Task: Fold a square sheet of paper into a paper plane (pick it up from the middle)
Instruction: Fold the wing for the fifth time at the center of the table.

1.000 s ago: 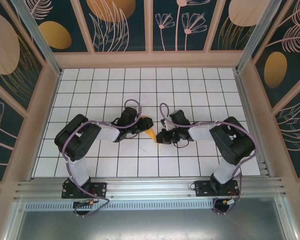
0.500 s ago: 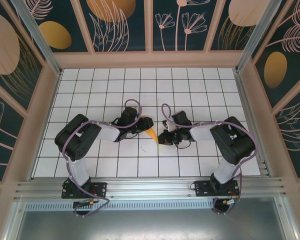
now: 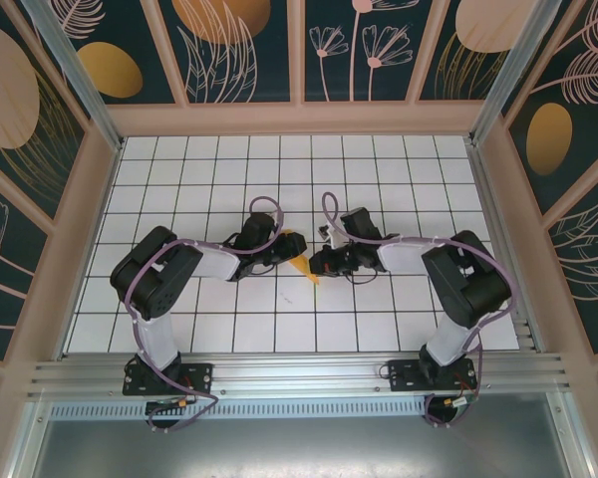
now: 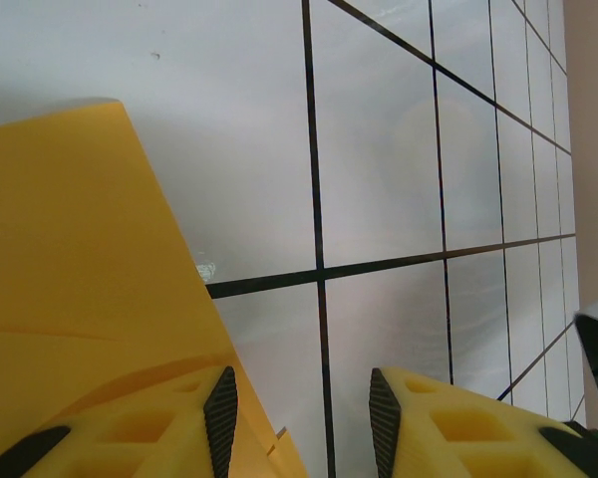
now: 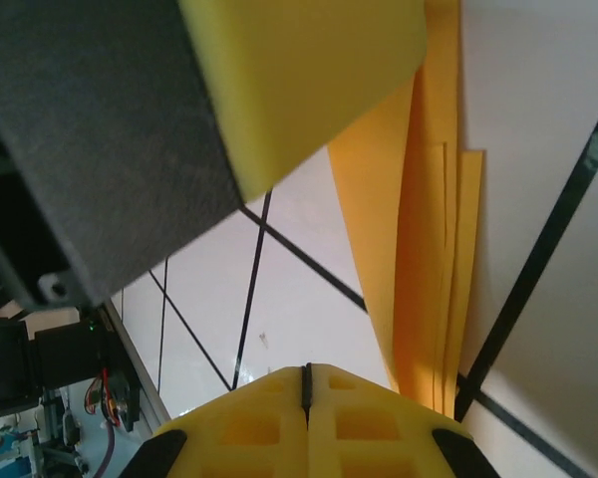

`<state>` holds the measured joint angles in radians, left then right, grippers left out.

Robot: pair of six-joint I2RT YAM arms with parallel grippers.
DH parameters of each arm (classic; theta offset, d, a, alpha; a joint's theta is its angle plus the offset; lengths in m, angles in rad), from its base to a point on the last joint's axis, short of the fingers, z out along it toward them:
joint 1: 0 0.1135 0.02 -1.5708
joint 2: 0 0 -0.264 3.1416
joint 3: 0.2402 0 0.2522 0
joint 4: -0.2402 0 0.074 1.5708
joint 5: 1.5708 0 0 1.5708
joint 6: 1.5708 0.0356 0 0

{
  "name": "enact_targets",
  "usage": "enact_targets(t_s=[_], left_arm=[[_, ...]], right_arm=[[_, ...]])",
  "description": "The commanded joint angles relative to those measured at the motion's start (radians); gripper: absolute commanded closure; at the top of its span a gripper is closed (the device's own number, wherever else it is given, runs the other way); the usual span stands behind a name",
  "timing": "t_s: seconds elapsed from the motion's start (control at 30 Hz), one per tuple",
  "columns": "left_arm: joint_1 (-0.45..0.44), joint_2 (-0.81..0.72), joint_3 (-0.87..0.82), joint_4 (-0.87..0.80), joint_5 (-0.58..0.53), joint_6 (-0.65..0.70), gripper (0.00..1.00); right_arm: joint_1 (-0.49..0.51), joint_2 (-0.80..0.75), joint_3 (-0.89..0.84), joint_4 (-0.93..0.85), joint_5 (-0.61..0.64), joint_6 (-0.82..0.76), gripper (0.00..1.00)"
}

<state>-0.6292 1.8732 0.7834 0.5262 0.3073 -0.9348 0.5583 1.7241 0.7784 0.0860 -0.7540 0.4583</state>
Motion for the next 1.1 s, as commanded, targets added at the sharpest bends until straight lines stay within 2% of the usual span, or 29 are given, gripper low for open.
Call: enact_targets(t_s=[0.0, 0.07, 0.2, 0.43, 0.6, 0.77, 0.87, 1.07], left_arm=[[0.0, 0.05, 0.004, -0.094, -0.011, 0.025, 0.57], [-0.001, 0.052, 0.005, -0.1, -0.012, 0.027, 0.57], [0.0, 0.046, 0.006, -0.104, -0.011, 0.032, 0.57], [-0.001, -0.035, 0.028, -0.126, 0.002, 0.063, 0.52], [0.0, -0.12, 0.011, -0.097, 0.066, 0.044, 0.5], [-0.005, -0.154, -0.062, -0.027, 0.109, -0.001, 0.55], [-0.025, -0.119, -0.069, 0.002, 0.138, -0.004, 0.58], [-0.047, -0.061, -0.078, 0.046, 0.063, 0.021, 0.6]], right_arm=[[-0.006, 0.082, 0.035, 0.033, -0.041, 0.016, 0.96], [-0.005, 0.116, 0.049, 0.023, -0.036, 0.005, 0.96], [-0.006, 0.147, 0.043, -0.036, 0.068, -0.014, 0.98], [-0.038, 0.165, -0.016, -0.022, 0.079, 0.018, 1.0], [-0.038, 0.168, -0.023, 0.013, 0.059, 0.049, 1.0], [-0.038, 0.167, -0.021, 0.013, 0.061, 0.055, 1.0], [-0.038, 0.17, -0.021, 0.015, 0.06, 0.06, 1.0], [-0.038, 0.17, -0.022, 0.014, 0.064, 0.061, 1.0]])
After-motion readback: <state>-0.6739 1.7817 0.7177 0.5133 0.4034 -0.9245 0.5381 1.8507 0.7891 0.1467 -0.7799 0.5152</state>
